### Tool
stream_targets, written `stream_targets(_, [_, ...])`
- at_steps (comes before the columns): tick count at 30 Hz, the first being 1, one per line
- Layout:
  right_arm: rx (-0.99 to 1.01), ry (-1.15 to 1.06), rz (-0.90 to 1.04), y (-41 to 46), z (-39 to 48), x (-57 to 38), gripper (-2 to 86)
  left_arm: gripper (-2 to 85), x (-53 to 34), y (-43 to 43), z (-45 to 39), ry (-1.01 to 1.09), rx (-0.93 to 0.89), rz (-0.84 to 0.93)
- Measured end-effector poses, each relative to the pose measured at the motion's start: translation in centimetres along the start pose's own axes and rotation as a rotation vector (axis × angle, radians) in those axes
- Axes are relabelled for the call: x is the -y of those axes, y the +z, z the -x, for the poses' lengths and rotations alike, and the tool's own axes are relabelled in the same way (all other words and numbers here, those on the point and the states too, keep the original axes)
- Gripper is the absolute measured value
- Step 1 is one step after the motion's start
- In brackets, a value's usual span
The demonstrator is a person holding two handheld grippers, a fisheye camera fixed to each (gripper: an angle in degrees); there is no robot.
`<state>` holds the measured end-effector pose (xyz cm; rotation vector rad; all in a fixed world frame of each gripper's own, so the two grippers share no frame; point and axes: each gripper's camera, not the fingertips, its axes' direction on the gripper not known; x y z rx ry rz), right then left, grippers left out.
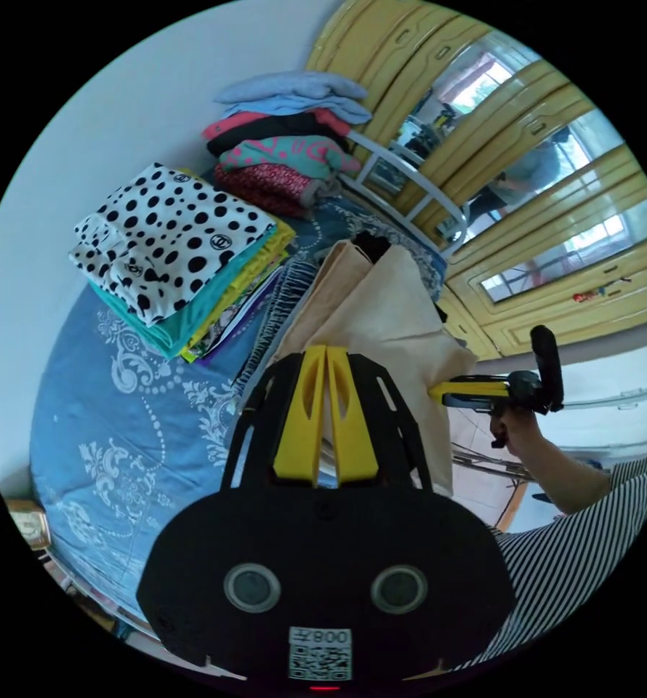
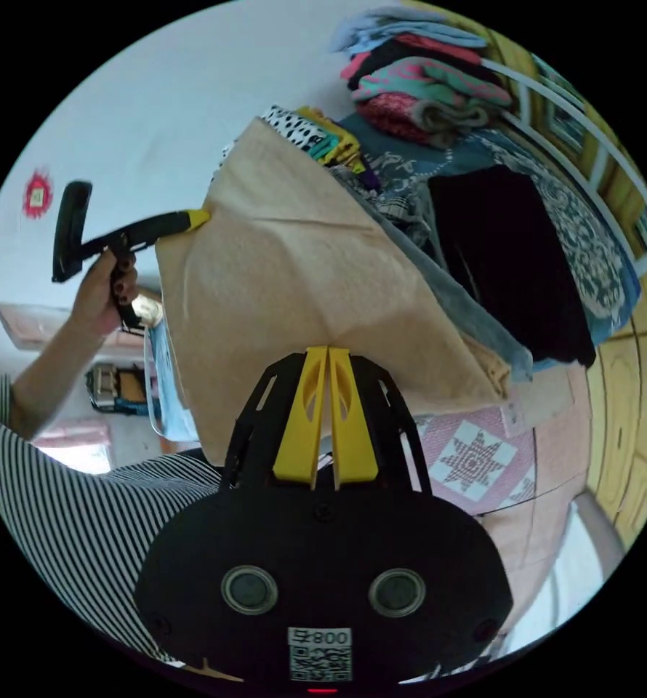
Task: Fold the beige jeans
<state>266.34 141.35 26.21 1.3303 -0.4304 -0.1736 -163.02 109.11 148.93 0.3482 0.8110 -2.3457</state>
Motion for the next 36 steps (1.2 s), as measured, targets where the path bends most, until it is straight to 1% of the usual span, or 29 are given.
stream_targets(2, [-0.023,-0.092,0.002,2.4,-0.1,1.1,0.0,0.0,0.7,0.2,-0.9,-0.021,0.065,0.019])
stream_targets(6, [0.024,-0.143,-0.027,4.9,-2.3,1.6,0.1,0.0,1.2,-0.1,-1.9,-0.055,0.078,0.028])
stream_targets(9, [0.104,-0.136,-0.020,6.9,-4.7,2.5,0.1,0.1,1.3,-0.6,-2.9,-0.046,0.108,0.040])
stream_targets(11, [0.182,-0.140,0.045,7.9,-6.5,3.9,0.2,0.1,1.3,-1.1,-3.6,-0.039,0.133,0.054])
stream_targets(13, [0.228,-0.172,0.081,7.9,-7.5,4.7,0.2,0.1,1.2,-1.5,-3.8,-0.044,0.144,0.057])
stream_targets(16, [0.289,-0.217,0.032,5.4,-9.7,5.9,0.4,0.1,0.9,-2.2,-4.0,-0.051,0.154,0.064])
stream_targets(18, [0.253,-0.204,-0.019,3.8,-11.8,7.3,0.7,0.1,0.5,-2.7,-3.8,-0.064,0.143,0.063])
stream_targets(20, [0.211,-0.142,-0.102,2.5,-15.6,10.9,1.4,0.2,-0.2,-3.8,-3.2,-0.105,0.103,0.057])
stream_targets(22, [0.179,-0.128,-0.155,2.9,-18.3,14.8,2.9,0.2,-1.0,-4.7,-2.8,-0.128,0.071,0.047])
stream_targets(23, [0.123,-0.122,-0.151,4.5,-19.9,18.0,4.0,0.1,-1.6,-5.3,-2.5,-0.150,0.051,0.037])
stream_targets(24, [0.095,-0.110,-0.138,5.6,-20.7,19.7,4.5,0.1,-1.9,-5.7,-2.4,-0.159,0.043,0.030])
stream_targets(26, [0.024,-0.060,-0.066,10.9,-23.6,27.0,5.6,0.1,-3.3,-7.4,-2.2,-0.191,0.040,0.002])
stream_targets(28, [-0.006,-0.055,-0.016,15.1,-24.7,32.0,6.3,0.1,-4.5,-8.7,-2.0,-0.203,0.026,-0.024])
stream_targets(30, [-0.047,-0.067,0.044,19.1,-25.0,36.6,7.0,0.1,-5.8,-9.9,-1.6,-0.222,0.003,-0.040])
stream_targets(32, [-0.142,-0.103,0.104,23.6,-24.2,41.7,7.8,0.1,-7.7,-11.2,-0.9,-0.252,-0.033,-0.049])
stream_targets(36, [-0.251,-0.127,0.137,28.8,-23.3,47.9,8.9,0.1,-10.6,-12.7,0.6,-0.308,-0.064,-0.054])
